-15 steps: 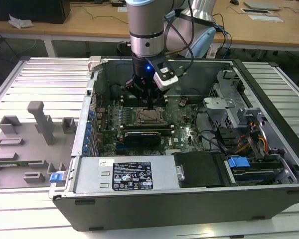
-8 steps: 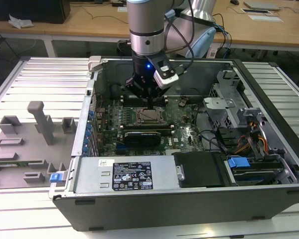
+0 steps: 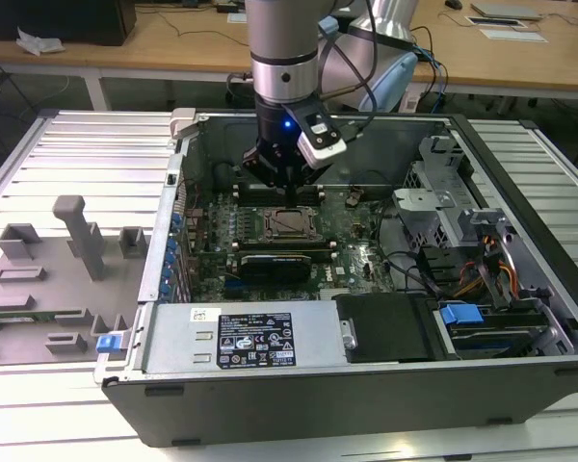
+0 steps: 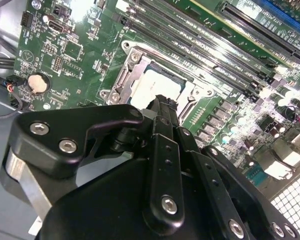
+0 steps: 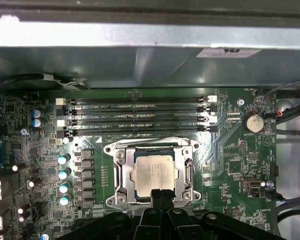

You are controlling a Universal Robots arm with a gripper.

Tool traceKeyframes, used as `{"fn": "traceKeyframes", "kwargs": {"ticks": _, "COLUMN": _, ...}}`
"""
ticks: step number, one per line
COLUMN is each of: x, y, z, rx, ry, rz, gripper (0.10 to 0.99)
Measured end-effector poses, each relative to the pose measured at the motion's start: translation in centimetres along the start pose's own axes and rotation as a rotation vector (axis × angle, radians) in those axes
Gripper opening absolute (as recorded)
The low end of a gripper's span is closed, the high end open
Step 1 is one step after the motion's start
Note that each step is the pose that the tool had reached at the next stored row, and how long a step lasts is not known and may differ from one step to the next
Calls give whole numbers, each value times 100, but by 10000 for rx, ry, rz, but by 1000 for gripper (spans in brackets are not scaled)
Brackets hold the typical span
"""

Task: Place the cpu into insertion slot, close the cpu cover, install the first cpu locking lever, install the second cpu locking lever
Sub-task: 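Install the second cpu locking lever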

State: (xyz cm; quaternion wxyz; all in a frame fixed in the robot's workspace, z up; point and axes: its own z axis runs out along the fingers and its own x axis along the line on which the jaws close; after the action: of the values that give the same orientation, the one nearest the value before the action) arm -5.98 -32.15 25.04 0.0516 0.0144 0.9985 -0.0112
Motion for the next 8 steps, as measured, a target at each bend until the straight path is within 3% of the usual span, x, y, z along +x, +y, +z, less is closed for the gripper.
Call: {"fn": "traceKeyframes", "kwargs": {"ticks": 8, "x": -2, "y": -87, "z": 2, "rx": -1, "ry": -1, "rz": 0, "gripper": 106}}
